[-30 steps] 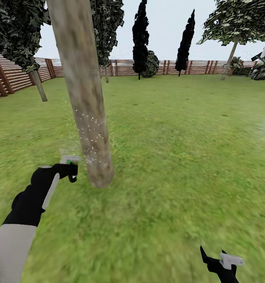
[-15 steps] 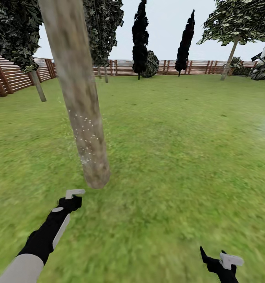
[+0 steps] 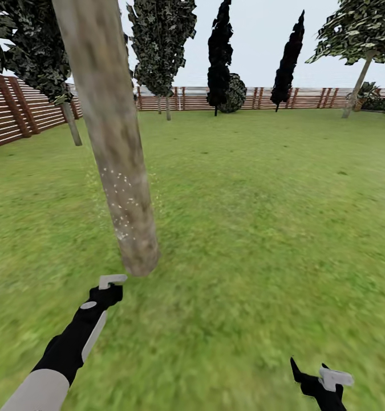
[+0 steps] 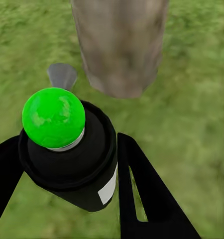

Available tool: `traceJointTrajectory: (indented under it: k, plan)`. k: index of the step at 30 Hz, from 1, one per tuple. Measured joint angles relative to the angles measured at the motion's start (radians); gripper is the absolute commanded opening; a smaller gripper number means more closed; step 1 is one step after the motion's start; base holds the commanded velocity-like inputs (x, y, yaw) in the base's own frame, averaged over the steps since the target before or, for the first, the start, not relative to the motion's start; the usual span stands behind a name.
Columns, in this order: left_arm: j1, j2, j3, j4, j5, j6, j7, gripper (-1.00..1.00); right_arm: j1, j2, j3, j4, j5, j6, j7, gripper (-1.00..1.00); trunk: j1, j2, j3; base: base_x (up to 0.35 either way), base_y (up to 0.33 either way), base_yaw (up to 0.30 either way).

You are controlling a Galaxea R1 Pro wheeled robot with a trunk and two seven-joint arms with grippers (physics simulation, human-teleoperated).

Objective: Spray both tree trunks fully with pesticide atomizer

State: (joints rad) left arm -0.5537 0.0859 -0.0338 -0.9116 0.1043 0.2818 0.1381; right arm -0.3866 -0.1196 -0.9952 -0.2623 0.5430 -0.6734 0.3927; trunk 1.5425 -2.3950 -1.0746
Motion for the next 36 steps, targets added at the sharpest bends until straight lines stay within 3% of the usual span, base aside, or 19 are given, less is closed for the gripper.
traceJointTrajectory:
  k: [6,14,27,36]
  plan:
    - [0.000,0.000,0.040,0.000,0.002,0.000,-0.001,-1.00,0.000,0.000,0.000,0.000,0.000,0.000,0.000,1.00,0.000,0.000,0.000,0.103,-0.250,0.000]
    - [0.000,-0.002,0.040,0.001,0.002,-0.001,0.000,-1.00,0.000,0.000,0.000,0.000,0.000,0.000,0.000,1.00,0.000,0.000,0.000,0.095,-0.271,0.044]
    - [0.000,-0.002,0.041,0.002,0.002,0.000,-0.001,-1.00,0.000,0.000,0.000,0.000,0.000,0.000,0.000,1.00,0.000,0.000,0.000,0.137,-0.270,0.243]
    - [0.000,-0.002,0.041,0.002,0.002,0.000,0.000,-1.00,0.000,0.000,0.000,0.000,0.000,0.000,0.000,1.00,0.000,0.000,0.000,0.153,-0.265,0.019]
